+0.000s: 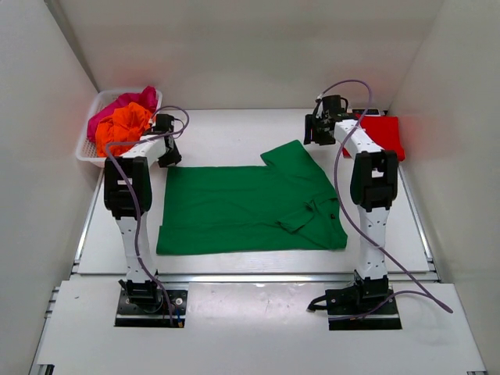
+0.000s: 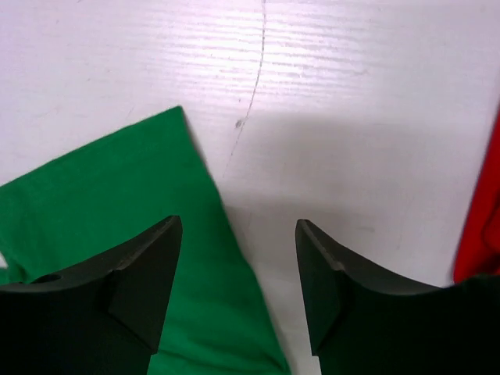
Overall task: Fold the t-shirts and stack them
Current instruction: Grap the side of the flattened tshirt furthest away from the robot with both arms, then fold the other side of the tshirt into a rectangle
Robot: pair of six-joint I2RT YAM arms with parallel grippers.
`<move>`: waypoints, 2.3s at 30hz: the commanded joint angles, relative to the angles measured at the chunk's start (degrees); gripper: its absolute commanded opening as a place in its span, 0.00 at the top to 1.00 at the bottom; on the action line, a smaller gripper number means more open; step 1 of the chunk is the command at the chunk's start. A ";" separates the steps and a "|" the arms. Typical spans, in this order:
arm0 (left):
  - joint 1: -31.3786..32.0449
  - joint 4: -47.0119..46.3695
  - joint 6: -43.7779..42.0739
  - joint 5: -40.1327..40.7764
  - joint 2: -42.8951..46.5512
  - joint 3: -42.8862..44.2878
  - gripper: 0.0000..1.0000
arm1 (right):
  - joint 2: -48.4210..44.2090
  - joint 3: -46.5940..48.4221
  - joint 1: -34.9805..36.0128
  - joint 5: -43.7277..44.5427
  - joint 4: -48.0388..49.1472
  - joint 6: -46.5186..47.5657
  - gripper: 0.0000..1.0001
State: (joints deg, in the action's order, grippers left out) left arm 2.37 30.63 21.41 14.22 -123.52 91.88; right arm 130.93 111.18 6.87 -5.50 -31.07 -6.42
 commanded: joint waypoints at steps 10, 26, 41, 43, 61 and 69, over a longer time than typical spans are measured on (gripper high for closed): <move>0.44 1.63 -1.72 -2.79 1.17 -0.55 1.00 | 10.91 16.61 2.97 -1.80 -4.52 0.70 0.36; 0.00 -1.72 -1.55 -7.27 5.57 -5.30 1.00 | 16.64 24.18 4.73 -4.26 -7.61 -1.14 1.00; -2.37 -11.66 -2.42 -8.15 18.32 -14.53 1.00 | -5.06 5.64 1.56 -8.92 2.06 4.91 1.00; -2.28 -8.67 -2.86 -8.42 18.76 -14.00 1.00 | -7.79 1.61 1.92 -8.74 2.68 5.80 1.00; -2.37 -7.69 -1.10 -9.57 34.75 -36.93 1.00 | -46.90 -50.87 2.45 -10.68 13.50 2.90 1.00; -4.48 -6.55 -1.98 -8.25 37.56 -40.01 1.00 | -59.55 -59.76 -0.02 -11.99 13.23 1.84 1.00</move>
State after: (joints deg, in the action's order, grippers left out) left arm -0.78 23.70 20.03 4.78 -88.90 53.36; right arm 75.18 52.90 7.64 -16.93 -20.08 -4.10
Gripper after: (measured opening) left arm 0.026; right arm 0.020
